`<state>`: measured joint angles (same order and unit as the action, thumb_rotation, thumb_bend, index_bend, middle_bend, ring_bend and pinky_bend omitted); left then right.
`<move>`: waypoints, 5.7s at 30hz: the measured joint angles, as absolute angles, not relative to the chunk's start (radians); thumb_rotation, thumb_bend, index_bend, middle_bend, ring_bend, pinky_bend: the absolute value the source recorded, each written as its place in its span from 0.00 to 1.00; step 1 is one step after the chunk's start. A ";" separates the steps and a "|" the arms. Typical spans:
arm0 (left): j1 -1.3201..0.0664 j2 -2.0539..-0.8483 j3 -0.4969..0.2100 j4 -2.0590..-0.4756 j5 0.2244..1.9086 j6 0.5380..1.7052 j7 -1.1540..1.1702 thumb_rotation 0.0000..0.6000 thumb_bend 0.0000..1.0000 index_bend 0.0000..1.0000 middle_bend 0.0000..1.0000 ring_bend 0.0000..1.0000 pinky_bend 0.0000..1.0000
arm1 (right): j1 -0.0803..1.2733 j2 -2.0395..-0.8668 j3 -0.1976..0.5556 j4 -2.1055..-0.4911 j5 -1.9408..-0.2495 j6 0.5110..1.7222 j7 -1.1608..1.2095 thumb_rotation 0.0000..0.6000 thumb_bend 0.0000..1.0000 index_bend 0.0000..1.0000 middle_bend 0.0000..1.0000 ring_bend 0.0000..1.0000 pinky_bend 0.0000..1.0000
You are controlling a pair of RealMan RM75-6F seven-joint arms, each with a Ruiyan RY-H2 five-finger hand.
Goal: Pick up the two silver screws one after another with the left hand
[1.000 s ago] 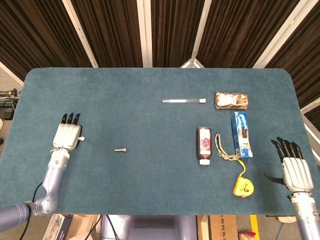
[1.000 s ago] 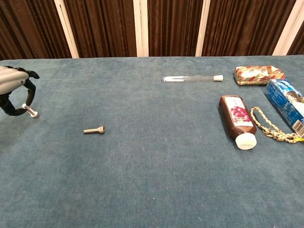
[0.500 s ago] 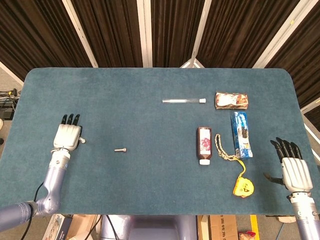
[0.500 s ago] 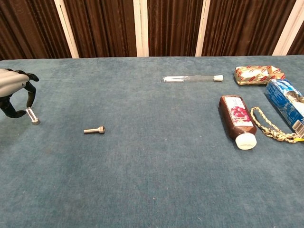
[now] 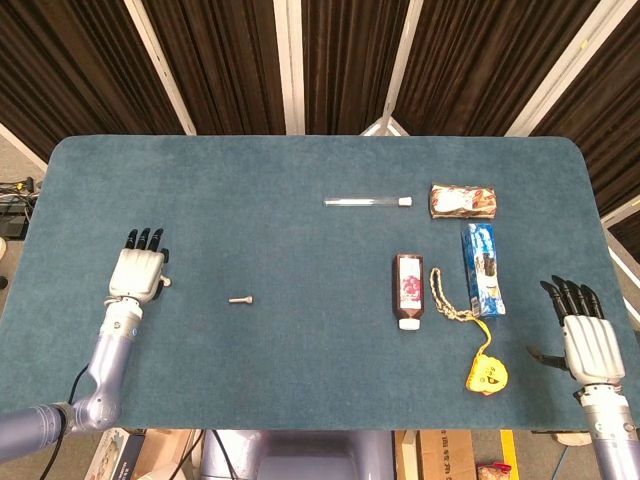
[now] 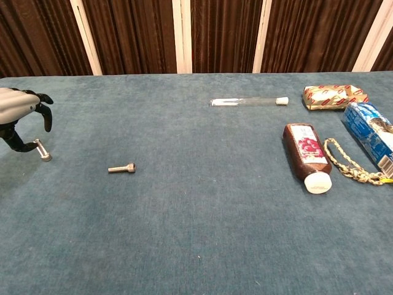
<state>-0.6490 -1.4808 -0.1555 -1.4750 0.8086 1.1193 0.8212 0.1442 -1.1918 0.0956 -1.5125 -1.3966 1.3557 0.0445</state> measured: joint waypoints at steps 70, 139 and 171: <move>-0.672 -1.805 -0.173 -1.422 0.859 1.204 0.689 1.00 0.46 0.49 0.06 0.00 0.00 | 0.144 -1.194 0.098 -1.505 -1.381 1.343 0.058 1.00 0.15 0.13 0.09 0.05 0.00; -0.661 -1.771 -0.206 -1.475 0.901 1.277 0.834 1.00 0.55 0.56 0.09 0.00 0.00 | 0.151 -1.199 0.095 -1.503 -1.371 1.321 0.051 1.00 0.15 0.13 0.09 0.05 0.00; -0.779 -1.709 -0.101 -1.405 0.866 1.341 1.488 1.00 0.55 0.58 0.10 0.00 0.00 | 0.154 -1.198 0.085 -1.511 -1.377 1.308 0.053 1.00 0.15 0.13 0.09 0.05 0.00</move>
